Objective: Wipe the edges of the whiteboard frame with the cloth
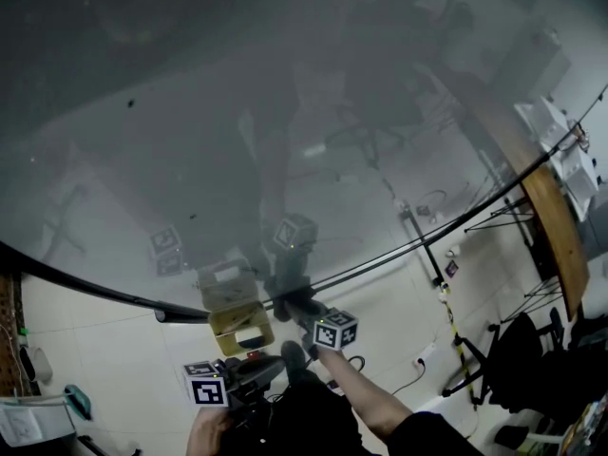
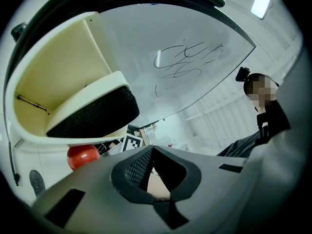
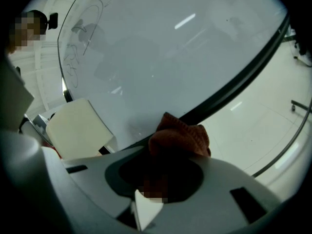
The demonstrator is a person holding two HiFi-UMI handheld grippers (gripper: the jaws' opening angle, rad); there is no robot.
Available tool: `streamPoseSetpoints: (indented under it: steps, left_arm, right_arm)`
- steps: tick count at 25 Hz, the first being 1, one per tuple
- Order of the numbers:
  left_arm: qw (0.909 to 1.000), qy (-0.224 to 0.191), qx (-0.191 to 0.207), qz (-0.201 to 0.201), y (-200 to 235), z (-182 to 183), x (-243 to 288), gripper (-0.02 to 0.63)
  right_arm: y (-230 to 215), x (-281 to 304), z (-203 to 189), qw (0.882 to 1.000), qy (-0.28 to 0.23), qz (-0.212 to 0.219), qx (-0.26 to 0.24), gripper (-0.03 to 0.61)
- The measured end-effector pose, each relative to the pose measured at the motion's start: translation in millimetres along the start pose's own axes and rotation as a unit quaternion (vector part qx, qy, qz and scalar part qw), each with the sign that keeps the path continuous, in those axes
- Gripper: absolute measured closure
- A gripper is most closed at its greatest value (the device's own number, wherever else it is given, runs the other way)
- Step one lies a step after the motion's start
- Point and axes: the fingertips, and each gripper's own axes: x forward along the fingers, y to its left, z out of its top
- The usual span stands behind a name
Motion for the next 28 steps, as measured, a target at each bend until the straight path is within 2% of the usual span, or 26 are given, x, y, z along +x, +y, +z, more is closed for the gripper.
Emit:
streamPoseSetpoints:
  steps: [5, 15, 19, 24, 28]
  left_arm:
    - [0.9984, 0.051, 0.011, -0.021, -5.6, -11.8, -29.8, 0.624]
    - [0.9942, 0.093, 0.021, -0.049, -15.3, -0.1, -69.2, 0.624]
    - [0.9951, 0.089, 0.009, -0.041, -8.7, 0.2, -72.6, 0.624]
    - [0.9956, 0.089, -0.003, -0.028, -4.0, -6.0, -57.0, 0.624]
    - [0.9971, 0.076, -0.012, -0.002, 5.5, -9.4, -54.0, 0.624]
  right_arm:
    - [14.4, 6.9, -12.1, 0.999, -0.005, -0.032, 0.001, 0.502]
    - [15.7, 14.2, -11.1, 0.996, -0.035, -0.083, 0.007, 0.503]
    - [16.4, 17.3, -17.4, 0.996, -0.035, -0.076, 0.014, 0.503]
    - [20.7, 13.5, -13.9, 0.998, -0.039, -0.045, 0.018, 0.502]
    - [29.4, 19.5, -17.3, 0.999, -0.04, -0.014, 0.013, 0.503]
